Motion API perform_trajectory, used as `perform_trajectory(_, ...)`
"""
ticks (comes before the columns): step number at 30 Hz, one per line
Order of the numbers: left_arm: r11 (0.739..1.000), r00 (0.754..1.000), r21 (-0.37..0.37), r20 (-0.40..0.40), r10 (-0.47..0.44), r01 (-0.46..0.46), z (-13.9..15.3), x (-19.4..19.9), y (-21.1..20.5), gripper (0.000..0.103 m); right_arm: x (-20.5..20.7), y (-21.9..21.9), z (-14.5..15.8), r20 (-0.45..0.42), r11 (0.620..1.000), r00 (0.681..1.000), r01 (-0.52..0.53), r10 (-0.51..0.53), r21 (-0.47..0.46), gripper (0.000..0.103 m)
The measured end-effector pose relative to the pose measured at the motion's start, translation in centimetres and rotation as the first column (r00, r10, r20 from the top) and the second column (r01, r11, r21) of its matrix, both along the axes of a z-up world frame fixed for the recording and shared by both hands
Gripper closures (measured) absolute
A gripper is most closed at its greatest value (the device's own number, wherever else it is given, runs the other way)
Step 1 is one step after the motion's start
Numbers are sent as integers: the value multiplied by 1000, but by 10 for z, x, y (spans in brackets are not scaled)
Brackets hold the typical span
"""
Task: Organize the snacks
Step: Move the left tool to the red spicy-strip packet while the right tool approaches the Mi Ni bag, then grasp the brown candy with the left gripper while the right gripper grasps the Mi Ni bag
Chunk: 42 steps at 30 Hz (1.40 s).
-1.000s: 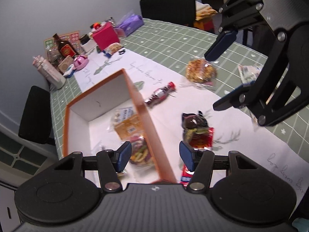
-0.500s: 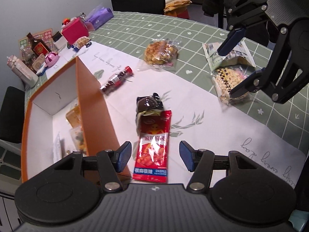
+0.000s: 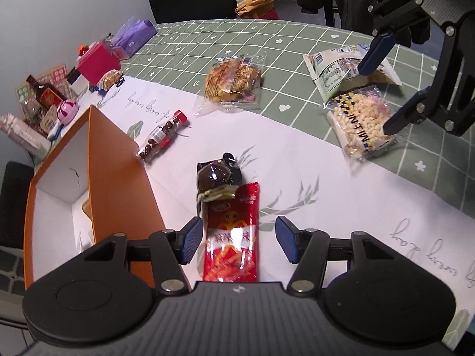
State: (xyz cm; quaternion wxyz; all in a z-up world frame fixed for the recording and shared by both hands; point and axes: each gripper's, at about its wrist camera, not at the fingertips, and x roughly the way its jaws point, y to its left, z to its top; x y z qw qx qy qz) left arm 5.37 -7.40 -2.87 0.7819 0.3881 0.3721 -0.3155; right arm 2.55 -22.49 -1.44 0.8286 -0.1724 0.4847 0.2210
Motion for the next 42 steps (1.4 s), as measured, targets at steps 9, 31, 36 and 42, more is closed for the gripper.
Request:
perform_trajectory(9, 997, 997, 44, 39, -65, 63, -9, 17, -13, 40, 4, -6, -19, -26, 1000, 999, -21, 22, 2, 40)
perform_trajectory(31, 989, 997, 129, -14, -78, 79, -30, 43, -23, 69, 22, -5, -42, -88, 997, 994, -68, 70, 21, 25)
perform_trajectory(36, 997, 998, 63, -34, -50, 53, -18, 46, -19, 72, 19, -1, -45, -84, 996, 993, -88, 88, 0, 20)
perform_trajectory(42, 998, 997, 37, -42, -57, 59, -9, 41, -16, 74, 18, 2, -45, -74, 997, 994, -79, 77, -23, 23)
